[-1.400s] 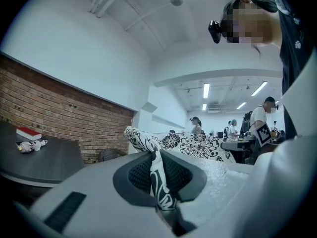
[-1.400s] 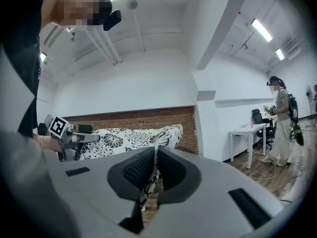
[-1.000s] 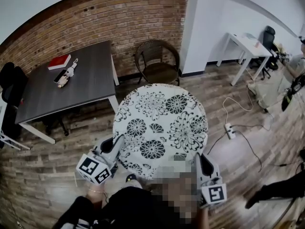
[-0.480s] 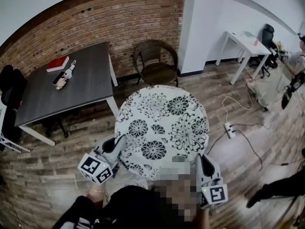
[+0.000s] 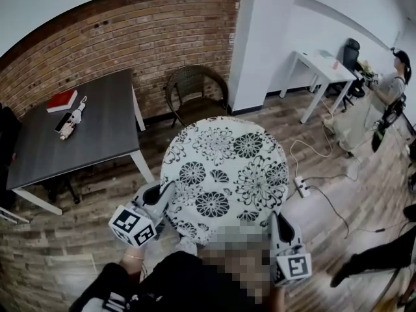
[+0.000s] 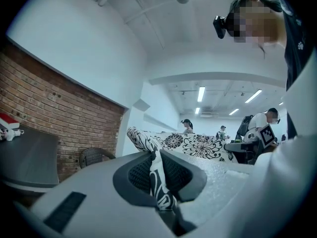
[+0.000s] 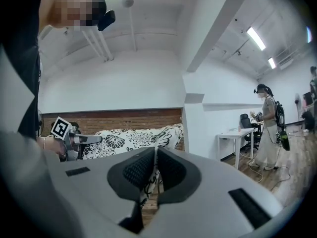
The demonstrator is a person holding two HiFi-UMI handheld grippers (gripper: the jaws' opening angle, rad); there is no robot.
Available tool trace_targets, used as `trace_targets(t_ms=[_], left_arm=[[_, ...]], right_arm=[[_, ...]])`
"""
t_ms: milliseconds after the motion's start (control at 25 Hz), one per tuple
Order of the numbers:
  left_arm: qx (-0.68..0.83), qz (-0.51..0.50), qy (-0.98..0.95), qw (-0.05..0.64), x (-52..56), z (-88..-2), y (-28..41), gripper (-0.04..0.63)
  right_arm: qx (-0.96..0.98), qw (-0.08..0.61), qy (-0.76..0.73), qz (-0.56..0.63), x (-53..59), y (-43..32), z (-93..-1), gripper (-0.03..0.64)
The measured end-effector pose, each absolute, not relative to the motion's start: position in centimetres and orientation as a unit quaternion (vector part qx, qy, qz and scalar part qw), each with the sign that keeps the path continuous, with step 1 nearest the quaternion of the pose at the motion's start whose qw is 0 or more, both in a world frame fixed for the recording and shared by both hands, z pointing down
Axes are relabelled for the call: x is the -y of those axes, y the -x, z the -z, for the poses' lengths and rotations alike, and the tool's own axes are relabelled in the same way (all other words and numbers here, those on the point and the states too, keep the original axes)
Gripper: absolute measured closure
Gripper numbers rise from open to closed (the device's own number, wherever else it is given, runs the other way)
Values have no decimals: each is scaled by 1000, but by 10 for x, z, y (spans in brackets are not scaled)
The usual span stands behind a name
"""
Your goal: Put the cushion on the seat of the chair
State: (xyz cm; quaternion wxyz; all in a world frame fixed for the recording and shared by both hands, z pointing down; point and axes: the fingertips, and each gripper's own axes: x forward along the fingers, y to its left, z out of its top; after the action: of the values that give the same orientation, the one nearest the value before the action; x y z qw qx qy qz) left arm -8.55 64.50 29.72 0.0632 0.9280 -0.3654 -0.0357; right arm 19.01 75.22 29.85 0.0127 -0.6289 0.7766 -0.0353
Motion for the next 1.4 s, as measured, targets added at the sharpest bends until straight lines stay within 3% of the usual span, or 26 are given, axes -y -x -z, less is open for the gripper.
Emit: trace_targets(t_ms=[600, 1400], left_arm=[[340, 16, -934, 108, -532, -323, 69, 581], [345, 22, -924, 164, -425, -350, 125, 581]], right_arm=[[-765, -19, 641, 56, -648, -191, -306, 597], [-768, -60, 634, 65, -524, -130, -308, 597]])
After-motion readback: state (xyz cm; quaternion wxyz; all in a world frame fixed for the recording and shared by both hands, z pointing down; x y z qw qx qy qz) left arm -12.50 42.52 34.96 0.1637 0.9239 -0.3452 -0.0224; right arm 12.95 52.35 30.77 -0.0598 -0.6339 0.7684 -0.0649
